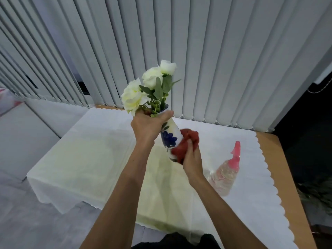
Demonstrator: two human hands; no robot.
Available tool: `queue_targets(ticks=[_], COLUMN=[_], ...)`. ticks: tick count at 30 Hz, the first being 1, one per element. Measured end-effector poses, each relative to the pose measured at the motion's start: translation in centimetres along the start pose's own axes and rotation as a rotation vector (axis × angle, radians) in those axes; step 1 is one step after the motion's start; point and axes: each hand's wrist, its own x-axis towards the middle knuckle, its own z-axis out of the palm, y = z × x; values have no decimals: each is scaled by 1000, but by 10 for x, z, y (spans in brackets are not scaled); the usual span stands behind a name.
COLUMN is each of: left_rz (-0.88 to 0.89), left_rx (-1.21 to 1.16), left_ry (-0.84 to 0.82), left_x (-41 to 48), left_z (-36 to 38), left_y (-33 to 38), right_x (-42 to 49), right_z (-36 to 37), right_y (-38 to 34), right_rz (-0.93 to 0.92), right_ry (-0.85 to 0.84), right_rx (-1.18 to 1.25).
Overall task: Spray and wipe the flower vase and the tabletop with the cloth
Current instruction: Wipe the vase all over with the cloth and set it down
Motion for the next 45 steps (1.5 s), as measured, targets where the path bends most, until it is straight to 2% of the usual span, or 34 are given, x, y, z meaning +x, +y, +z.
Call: queue_targets(ticks=[2,3,7,8,9,12,13,16,20,23,27,30,34,36,38,41,43,45], left_rz=[-14,-27,-82,-81,-69,-11,8,97,201,212,211,202,128,140,180,183,186,186], left_rx=[-35,-53,-147,-153,-142,-103,-96,-79,-73,-64,-90,-173,-256,-240,-198,-197,-220,-218], left_ry=[-8,-9,-15,-23,-34,-42,-50,-170,-508,-609,-645,-561,-421,-399,-401,-396,-402,-411], left_x=[1,1,2,2,2,-3,-4,-3,7,12,10,6,8,6,-1,-7,-2,3], left_z=[-2,-2,-5,-6,-7,-7,-7,-13,-30,-33,-24,-13,-2,2,7,8,4,0], left_y=[-1,-1,-5,-4,-4,0,1,2,11,11,9,6,2,1,-2,-5,-5,-6], right_x=[7,6,-11,-13,-13,1,5,4,6,5,10,14,-2,-13,-20,-8,0,3], right_z=[-7,-7,8,10,10,6,3,-3,-15,-15,-19,-21,-17,-8,4,6,-7,-19], right_y=[3,1,-11,-10,-12,-19,-21,-34,-44,-47,-41,-40,-44,-47,-56,-54,-47,-48], right_rz=[144,125,-267,-271,-196,333,438,475,511,541,508,432,113,-149,-292,-281,-132,36], right_ry=[-19,-5,45,57,78,58,34,-16,-70,-67,-6,30,82,44,-20,31,29,-40], right_rx=[-27,-64,-122,-74,13,405,483,458,404,353,276,184,-54,-126,-147,-151,-193,-205])
